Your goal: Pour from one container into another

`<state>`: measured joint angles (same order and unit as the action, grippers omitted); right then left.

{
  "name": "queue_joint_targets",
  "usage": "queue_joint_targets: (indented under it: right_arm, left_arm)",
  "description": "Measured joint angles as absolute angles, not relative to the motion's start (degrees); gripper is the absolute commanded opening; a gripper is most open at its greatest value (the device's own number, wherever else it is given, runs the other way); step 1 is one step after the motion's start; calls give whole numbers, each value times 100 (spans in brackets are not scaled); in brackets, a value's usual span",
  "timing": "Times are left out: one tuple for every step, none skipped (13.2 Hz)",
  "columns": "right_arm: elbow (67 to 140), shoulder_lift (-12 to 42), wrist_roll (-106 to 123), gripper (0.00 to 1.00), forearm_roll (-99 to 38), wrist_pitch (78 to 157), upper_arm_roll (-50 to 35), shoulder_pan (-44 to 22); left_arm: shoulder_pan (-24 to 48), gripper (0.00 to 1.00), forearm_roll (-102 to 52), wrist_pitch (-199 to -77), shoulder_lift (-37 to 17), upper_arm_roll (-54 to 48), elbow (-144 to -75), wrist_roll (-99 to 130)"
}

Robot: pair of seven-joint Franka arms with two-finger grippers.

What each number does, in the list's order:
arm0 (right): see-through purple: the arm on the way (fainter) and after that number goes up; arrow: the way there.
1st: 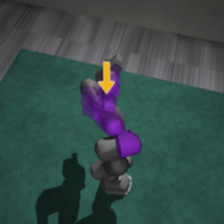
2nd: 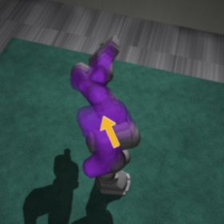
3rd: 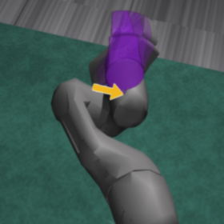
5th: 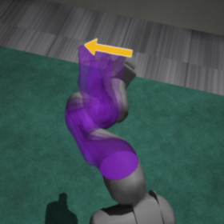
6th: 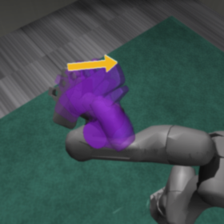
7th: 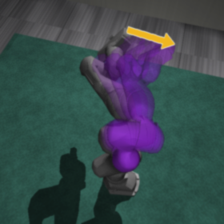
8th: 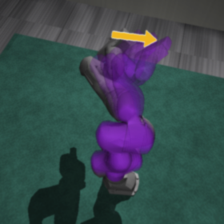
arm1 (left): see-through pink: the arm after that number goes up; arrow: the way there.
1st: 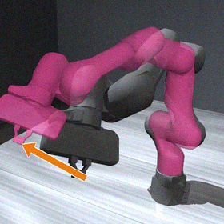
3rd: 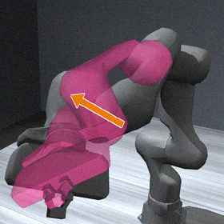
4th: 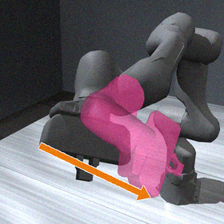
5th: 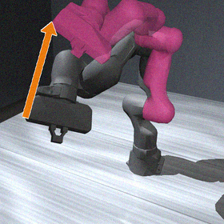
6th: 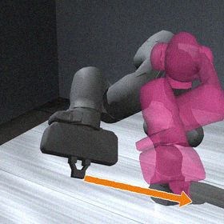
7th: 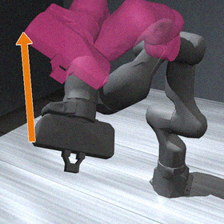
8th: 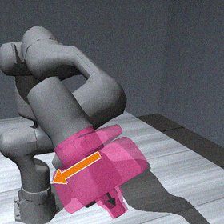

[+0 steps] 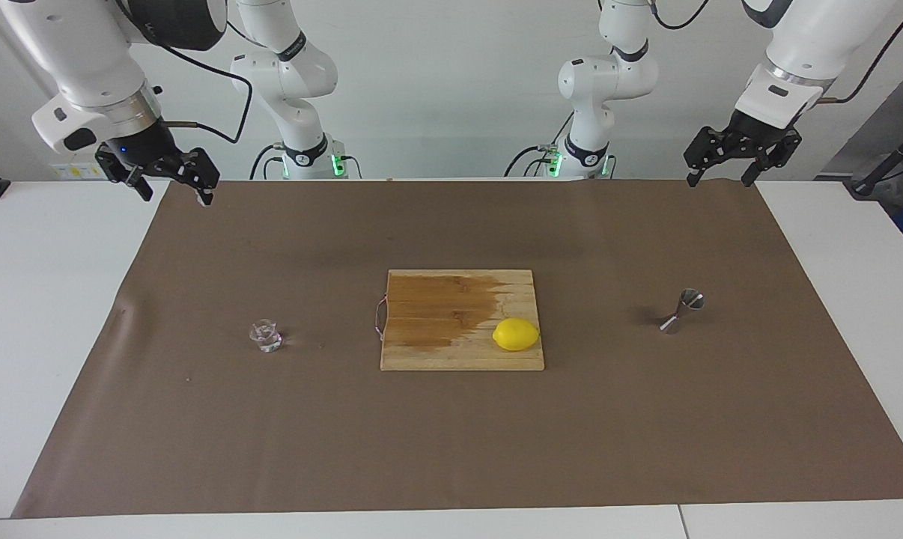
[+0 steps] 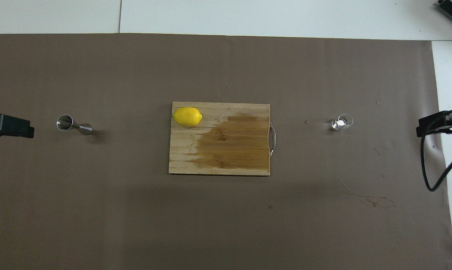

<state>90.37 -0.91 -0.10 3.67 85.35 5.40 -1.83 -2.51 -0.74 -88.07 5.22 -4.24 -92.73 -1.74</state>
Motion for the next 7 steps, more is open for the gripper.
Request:
queue_joint_targets:
  right_arm:
    - [9036, -127, -10, 100, 367, 8525, 558, -182]
    - [9036, -160, -10, 100, 373, 8525, 563, -182]
    - [9036, -183, -10, 100, 383, 8525, 560, -189]
    - [9035, -191, -10, 100, 392, 8534, 549, -192]
    - [9035, -191, -10, 100, 396, 8547, 538, -193]
    - [9035, -191, -10, 100, 399, 8551, 528, -193]
    - [9035, -190, -9, 100, 400, 8551, 520, -194]
  left_arm:
    - [-273, 100, -74, -8809, 522, -423, -9273, -182]
    - [-280, 100, -73, -8814, 522, -420, -9273, -185]
    - [-281, 100, -74, -8816, 522, -420, -9273, -185]
    - [-281, 100, -73, -8816, 522, -420, -9273, -185]
    - [-281, 100, -74, -8817, 522, -420, -9273, -185]
    - [-281, 100, -73, -8817, 522, -420, -9273, -185]
    - [-281, 100, -74, -8815, 522, -421, -9273, -187]
